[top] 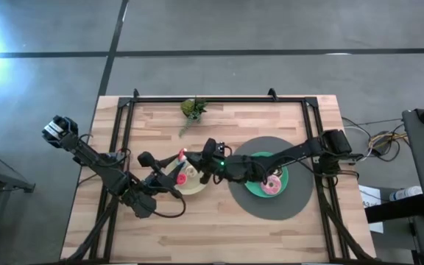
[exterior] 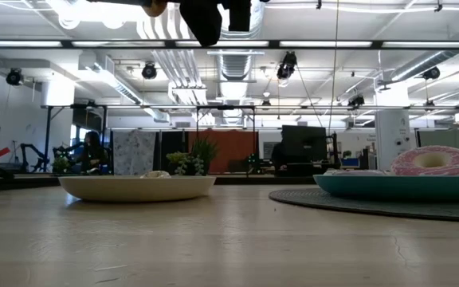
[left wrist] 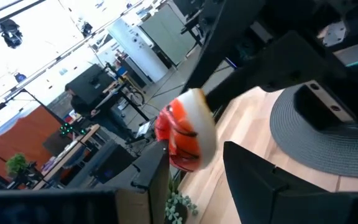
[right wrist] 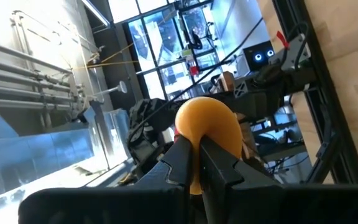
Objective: Pick & Place donuts
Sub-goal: Put the small orange donut on the white plate
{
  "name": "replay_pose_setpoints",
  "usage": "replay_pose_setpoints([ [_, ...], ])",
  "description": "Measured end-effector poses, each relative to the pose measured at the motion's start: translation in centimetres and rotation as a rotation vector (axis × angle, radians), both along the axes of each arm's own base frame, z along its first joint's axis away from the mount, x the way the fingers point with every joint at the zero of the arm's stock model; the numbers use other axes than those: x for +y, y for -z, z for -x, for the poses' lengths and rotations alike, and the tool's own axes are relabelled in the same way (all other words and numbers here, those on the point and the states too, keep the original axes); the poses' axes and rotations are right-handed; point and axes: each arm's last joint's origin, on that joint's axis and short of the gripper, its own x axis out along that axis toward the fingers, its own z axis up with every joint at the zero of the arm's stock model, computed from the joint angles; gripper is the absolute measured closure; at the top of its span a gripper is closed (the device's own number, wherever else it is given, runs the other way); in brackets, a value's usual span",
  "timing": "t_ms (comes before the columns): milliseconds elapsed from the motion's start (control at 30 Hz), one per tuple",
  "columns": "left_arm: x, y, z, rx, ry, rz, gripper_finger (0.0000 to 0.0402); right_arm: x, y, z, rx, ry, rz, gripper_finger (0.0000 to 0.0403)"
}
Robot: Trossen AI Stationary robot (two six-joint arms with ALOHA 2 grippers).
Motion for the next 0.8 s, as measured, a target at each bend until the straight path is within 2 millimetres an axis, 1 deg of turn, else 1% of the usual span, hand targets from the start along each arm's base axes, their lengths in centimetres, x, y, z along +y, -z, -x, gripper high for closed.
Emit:
replay_pose_setpoints([
  [333, 0.15, -0.16, -0.17, -0.009, -0.008, 0.006, 0.0281, 0.08, 0.07, 0.01, 0.008, -0.016, 0.014, 0.0390],
  [467, 0.21, -0.15, -0.21, -0.007, -0.008, 0.006, 0.0312, 0.12, 0.25, 0.01, 0.027, -0.044, 0.047, 0.0390],
  [667, 0.21, -0.10, -0.27, 0.001, 0.008, 0.012, 0.0385, 0.11, 0.66, 0.06, 0.076, -0.047, 0.102, 0.0390],
  [733, 0.21, -0.10, -0.28, 0.002, 0.011, 0.013, 0.0396, 0.12, 0.77, 0.08, 0.101, -0.051, 0.139, 0.0389],
  [800, 0.20, -0.07, -0.29, 0.004, 0.013, 0.014, 0.0397, 0.12, 0.86, 0.11, 0.127, -0.058, 0.169, 0.0380],
])
